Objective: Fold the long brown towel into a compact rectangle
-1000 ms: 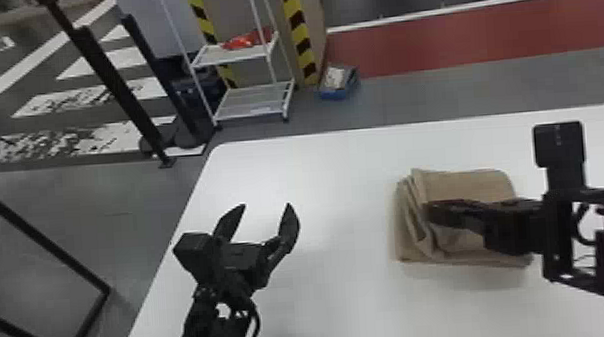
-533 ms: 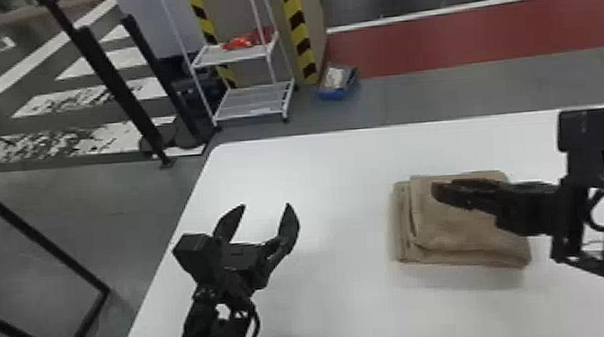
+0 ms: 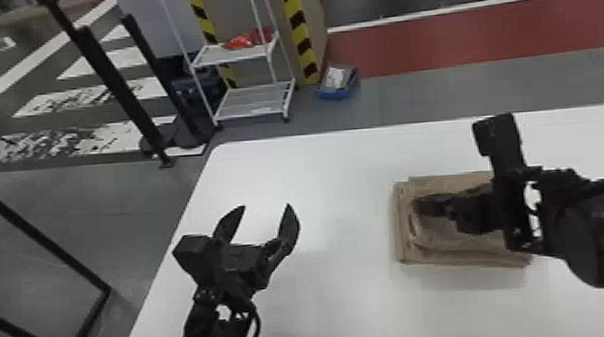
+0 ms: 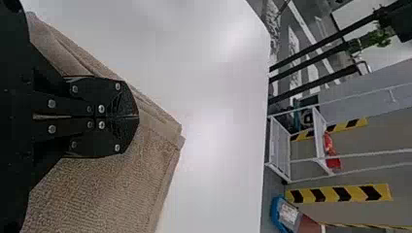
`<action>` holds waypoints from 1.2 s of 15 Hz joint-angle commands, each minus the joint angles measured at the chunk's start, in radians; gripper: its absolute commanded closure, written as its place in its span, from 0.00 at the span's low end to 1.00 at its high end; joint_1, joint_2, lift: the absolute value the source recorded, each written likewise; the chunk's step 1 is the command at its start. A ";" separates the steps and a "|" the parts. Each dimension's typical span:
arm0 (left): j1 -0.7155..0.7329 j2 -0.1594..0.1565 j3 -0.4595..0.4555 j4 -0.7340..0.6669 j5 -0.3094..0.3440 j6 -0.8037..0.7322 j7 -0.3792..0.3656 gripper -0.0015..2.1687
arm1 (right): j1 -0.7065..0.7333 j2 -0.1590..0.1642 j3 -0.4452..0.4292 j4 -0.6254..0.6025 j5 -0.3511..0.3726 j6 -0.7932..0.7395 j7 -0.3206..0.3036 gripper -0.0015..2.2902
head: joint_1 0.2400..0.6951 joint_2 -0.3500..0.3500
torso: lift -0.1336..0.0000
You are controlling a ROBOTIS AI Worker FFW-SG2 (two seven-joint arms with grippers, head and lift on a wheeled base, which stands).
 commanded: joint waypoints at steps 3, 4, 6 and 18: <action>-0.003 0.001 0.000 0.007 0.004 -0.003 0.000 0.04 | 0.025 0.001 0.023 -0.011 -0.003 0.009 0.060 0.88 | 1.00 0.99 | 0.06; -0.005 0.001 -0.001 0.010 0.007 -0.003 0.000 0.04 | 0.042 0.001 0.020 -0.025 -0.003 0.009 0.083 0.88 | 1.00 1.00 | 0.06; -0.006 0.001 -0.001 0.015 0.007 -0.006 0.001 0.04 | 0.072 0.001 0.017 -0.051 -0.003 0.018 0.125 0.88 | 1.00 1.00 | 0.06; -0.012 0.004 -0.009 0.019 0.010 -0.009 0.000 0.04 | 0.422 -0.025 -0.335 -0.516 -0.070 0.249 0.273 0.88 | 1.00 0.95 | 0.06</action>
